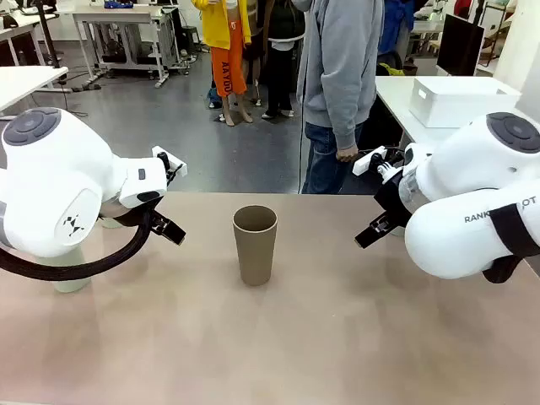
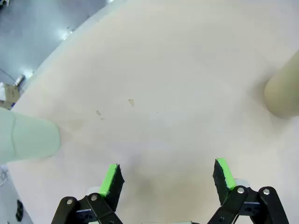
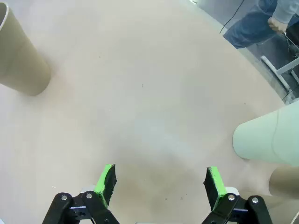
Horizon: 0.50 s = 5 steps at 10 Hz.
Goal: Stack the cups and store them in the basket.
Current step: Pick up two Reusable plastic cups , one in each hand.
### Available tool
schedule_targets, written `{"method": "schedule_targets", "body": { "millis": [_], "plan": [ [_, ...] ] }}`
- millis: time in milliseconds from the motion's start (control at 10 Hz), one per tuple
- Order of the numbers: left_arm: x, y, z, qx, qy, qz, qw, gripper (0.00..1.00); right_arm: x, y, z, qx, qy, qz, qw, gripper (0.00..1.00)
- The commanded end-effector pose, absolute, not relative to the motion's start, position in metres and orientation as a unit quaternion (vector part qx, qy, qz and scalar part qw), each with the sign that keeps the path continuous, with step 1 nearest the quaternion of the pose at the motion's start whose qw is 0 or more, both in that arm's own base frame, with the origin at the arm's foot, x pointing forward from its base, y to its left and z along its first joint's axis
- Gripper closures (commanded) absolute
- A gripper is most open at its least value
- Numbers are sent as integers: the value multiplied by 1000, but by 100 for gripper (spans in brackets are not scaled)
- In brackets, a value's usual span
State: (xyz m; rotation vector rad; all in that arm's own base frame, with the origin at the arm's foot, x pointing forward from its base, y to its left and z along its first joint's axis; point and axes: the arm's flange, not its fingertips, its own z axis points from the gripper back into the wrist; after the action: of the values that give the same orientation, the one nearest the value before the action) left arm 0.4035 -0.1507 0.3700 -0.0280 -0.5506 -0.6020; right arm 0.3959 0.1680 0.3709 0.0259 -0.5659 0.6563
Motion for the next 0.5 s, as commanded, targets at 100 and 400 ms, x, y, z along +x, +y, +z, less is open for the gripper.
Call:
{"method": "schedule_targets", "body": {
  "millis": [100,400],
  "plan": [
    [403,-151,370,-14,-268,-293,918,0,396,168,371,13,-274,318,907,0],
    [403,-151,370,-14,-268,-293,918,0,396,168,371,13,-274,318,907,0]
  ]
}}
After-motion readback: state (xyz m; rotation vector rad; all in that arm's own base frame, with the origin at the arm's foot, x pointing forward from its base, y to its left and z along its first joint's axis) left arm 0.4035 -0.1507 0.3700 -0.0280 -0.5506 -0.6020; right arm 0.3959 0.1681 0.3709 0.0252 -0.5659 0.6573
